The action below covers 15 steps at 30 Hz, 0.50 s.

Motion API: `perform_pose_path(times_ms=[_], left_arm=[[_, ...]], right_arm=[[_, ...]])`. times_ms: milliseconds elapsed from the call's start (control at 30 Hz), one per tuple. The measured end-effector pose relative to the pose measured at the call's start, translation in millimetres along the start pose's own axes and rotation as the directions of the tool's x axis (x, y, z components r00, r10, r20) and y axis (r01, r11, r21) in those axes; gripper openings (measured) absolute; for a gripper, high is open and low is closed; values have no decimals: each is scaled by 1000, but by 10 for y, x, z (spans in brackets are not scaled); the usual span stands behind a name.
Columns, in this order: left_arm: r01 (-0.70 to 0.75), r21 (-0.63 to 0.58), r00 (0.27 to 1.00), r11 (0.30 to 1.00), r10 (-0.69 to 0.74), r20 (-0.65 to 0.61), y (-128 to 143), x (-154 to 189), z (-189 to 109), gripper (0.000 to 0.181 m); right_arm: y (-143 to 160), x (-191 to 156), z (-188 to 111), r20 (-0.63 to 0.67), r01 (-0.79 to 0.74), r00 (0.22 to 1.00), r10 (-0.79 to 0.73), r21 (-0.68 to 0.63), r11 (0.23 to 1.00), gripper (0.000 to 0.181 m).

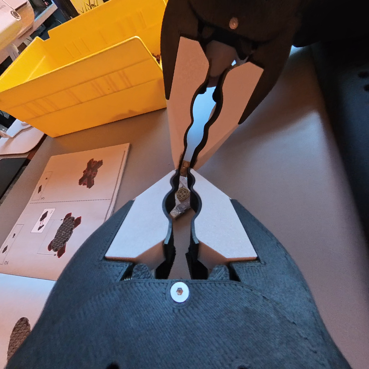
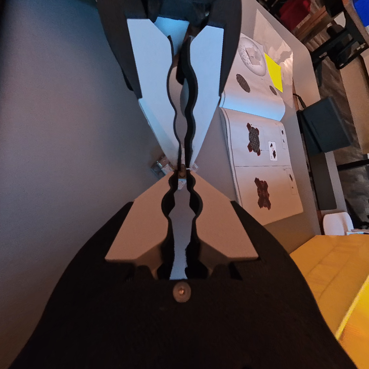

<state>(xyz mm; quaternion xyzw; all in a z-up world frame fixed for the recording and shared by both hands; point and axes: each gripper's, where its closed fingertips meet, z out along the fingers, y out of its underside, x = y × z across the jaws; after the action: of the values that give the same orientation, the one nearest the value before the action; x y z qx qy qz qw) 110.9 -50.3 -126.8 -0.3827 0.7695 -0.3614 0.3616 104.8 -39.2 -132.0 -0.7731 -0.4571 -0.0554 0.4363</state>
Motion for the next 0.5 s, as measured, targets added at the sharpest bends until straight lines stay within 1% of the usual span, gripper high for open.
perform_pose_path(times_ms=[167, 267, 500], left_arm=[[9, -14, 1000, 1000, -8, 29, -4, -61, -7, 5], [69, -26, 998, 997, -69, -7, -24, -79, -27, 4], [165, 44, 981, 985, -160, -107, -135, -44, -109, 4]], right_arm=[[-3, 61, 9, -48, -16, 999, 14, -27, 1000, 6], [-25, 87, -5, -73, 7, 997, -9, -29, 1000, 7], [-120, 79, -104, -71, 74, 995, -72, 37, 997, 7]])
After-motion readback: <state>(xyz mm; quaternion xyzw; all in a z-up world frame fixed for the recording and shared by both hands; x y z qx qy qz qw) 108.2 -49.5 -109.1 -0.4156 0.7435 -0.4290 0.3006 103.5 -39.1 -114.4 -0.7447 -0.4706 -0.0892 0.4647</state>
